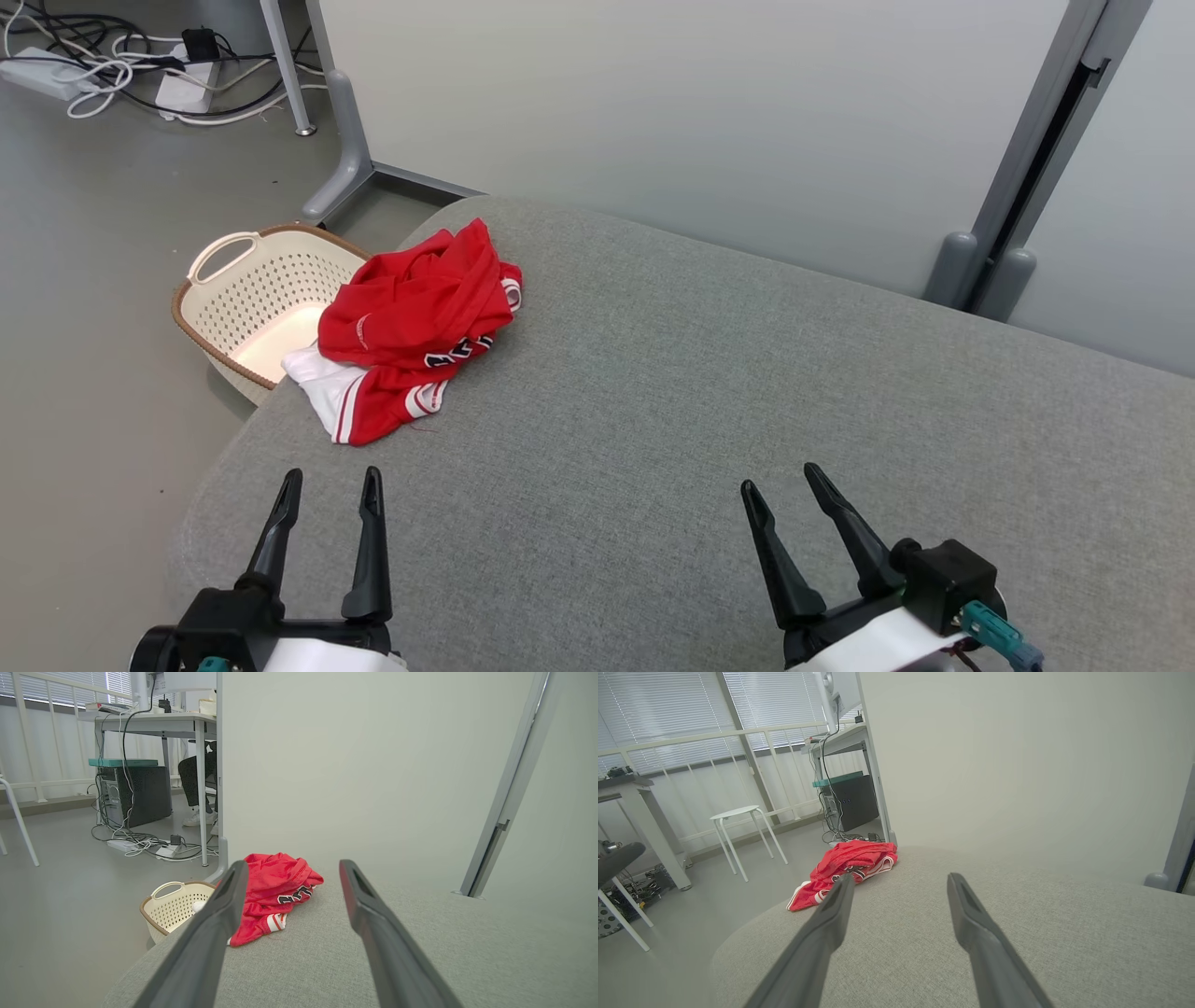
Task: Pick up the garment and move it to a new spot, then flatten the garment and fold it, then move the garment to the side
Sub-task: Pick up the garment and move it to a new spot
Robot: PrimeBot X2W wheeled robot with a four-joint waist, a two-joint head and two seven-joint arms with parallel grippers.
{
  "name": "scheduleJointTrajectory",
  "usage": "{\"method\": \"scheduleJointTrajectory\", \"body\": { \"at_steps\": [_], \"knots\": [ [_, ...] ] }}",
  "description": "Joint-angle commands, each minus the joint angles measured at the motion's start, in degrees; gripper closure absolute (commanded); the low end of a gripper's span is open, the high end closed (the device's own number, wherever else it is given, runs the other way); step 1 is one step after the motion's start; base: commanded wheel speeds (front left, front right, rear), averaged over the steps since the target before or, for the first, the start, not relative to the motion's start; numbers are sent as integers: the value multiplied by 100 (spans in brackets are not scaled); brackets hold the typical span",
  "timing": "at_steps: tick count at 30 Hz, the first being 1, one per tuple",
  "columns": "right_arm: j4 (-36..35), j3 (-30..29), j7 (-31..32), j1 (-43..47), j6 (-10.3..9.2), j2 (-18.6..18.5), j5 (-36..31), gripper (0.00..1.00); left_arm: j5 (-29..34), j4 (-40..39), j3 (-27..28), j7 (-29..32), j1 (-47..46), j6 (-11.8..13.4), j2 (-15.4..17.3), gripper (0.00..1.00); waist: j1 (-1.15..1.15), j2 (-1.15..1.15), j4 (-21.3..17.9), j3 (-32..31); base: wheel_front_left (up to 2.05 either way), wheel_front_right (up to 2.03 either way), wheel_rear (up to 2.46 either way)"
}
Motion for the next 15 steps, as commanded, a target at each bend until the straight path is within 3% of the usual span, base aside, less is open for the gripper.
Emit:
{"method": "scheduleJointTrajectory", "body": {
  "at_steps": [1, 8, 15],
  "knots": [
    [-18, -45, -8, 0, 0, -14, 12, 0, 77, 19, 17, -10, 25, -18, 20, 0, 0, 0, -12, -12, 0, 0, 0],
    [-66, -119, -8, 131, 0, -14, 5, 0, 66, 66, 11, -10, -71, -42, 20, 0, 0, 0, -31, -29, 0, 0, 0],
    [-204, -386, -8, 166, 0, -14, -176, 0, 94, 143, 391, -10, -346, -115, 20, 0, 0, 0, -70, 269, 0, 0, 0]
  ]
}}
